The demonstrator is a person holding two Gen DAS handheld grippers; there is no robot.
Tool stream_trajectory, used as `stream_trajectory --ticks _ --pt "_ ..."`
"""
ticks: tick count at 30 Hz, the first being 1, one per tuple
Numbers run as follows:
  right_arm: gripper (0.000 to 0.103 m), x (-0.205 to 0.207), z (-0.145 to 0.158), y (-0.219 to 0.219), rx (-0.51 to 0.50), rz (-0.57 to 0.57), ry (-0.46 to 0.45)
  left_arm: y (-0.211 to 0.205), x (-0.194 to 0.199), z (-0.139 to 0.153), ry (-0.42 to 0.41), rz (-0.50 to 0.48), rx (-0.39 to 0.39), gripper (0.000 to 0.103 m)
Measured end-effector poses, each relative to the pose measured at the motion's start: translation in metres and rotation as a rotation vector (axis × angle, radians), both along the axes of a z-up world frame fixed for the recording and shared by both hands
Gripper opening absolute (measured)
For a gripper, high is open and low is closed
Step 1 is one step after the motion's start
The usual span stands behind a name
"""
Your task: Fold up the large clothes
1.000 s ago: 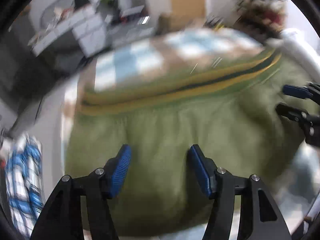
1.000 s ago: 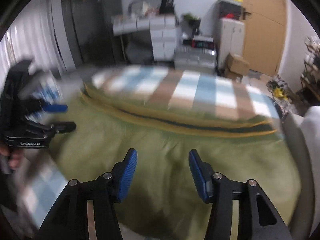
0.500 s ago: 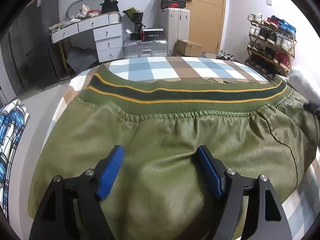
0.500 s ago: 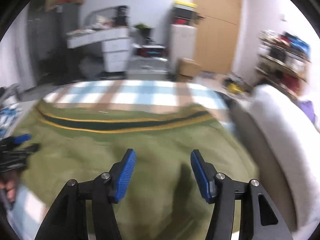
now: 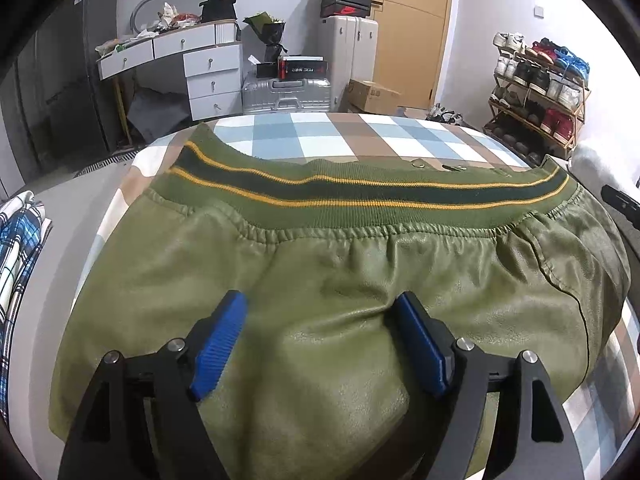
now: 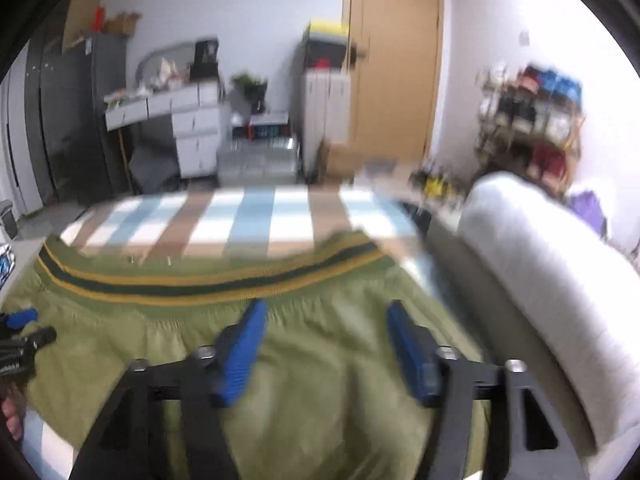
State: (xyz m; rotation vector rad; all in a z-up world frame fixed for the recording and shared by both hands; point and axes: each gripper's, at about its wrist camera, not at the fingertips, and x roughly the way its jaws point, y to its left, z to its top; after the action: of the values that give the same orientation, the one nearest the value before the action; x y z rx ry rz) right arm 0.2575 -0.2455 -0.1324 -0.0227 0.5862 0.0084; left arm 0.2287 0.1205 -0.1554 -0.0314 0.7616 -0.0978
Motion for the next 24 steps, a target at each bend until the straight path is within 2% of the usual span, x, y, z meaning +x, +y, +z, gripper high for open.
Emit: stream_trajectory --ticks 1,4,6,7,9,11,12,13,14,16,18,19,23,24 --pt "0.072 0.009 -0.005 -0.003 0.031 -0.001 0.042 0.001 0.000 0.000 0.000 0.000 0.000 0.074" --pt "0.070 0.052 -0.047 -0.019 0.139 -0.032 0.278 0.000 0.000 0.000 0.000 0.000 -0.001 0.074" --pt "0.070 0.057 -0.046 -0.018 0.106 -0.015 0.256 0.000 0.000 -0.001 0.002 -0.001 0.002 0.075" --pt "0.070 0.059 -0.044 -0.016 0.085 -0.013 0.273 0.000 -0.001 -0.001 0.002 -0.001 0.001 0.075" --pt "0.069 0.053 -0.039 -0.019 0.104 -0.022 0.275 0.000 0.000 -0.002 0.004 -0.001 -0.003 0.075" --pt "0.065 0.036 -0.032 -0.024 0.149 -0.012 0.217 0.000 0.000 -0.002 0.005 -0.001 -0.001 0.075" --pt "0.064 0.017 -0.025 -0.029 0.194 0.010 0.143 0.000 0.000 -0.001 0.004 -0.001 0.000 0.075" --pt "0.066 -0.005 -0.019 -0.035 0.234 0.031 0.057 0.000 -0.002 -0.001 -0.003 0.000 -0.001 0.075" --pt "0.067 -0.017 -0.015 -0.039 0.255 0.041 0.010 0.001 -0.005 0.002 -0.020 0.006 0.001 0.075" --pt "0.079 -0.050 -0.011 -0.054 0.361 0.098 -0.108 -0.003 -0.017 0.010 -0.031 0.012 -0.007 0.073" --pt "0.081 -0.069 -0.012 -0.069 0.442 0.143 -0.186 -0.022 -0.033 0.031 -0.034 -0.080 -0.119 0.073" --pt "0.082 -0.079 -0.014 -0.080 0.476 0.144 -0.216 -0.035 -0.038 0.040 -0.039 -0.120 -0.140 0.075" --pt "0.084 -0.087 -0.026 -0.109 0.633 0.145 -0.249 -0.129 -0.050 0.084 -0.076 -0.344 -0.093 0.076" --pt "0.084 -0.084 -0.031 -0.119 0.720 0.161 -0.248 -0.154 -0.043 0.086 -0.064 -0.377 -0.071 0.076"
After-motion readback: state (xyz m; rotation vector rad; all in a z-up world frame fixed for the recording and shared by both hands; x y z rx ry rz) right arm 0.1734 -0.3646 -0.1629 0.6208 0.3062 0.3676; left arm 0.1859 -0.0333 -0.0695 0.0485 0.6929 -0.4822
